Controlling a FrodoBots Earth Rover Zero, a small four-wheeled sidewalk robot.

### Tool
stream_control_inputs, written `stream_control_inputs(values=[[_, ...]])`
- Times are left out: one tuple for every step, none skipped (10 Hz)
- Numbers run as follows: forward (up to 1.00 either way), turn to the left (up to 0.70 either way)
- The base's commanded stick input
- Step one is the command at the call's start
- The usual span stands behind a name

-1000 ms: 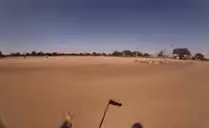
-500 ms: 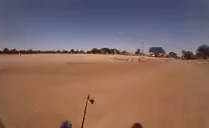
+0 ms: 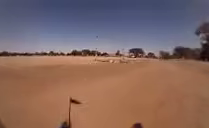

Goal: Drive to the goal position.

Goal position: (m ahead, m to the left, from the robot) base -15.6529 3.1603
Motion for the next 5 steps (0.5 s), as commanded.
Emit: stream_control_inputs(values=[[0.7, 0.0], [0.7, 0.0], [0.7, 0.0], [0.7, 0.0], [0.7, 0.0]])
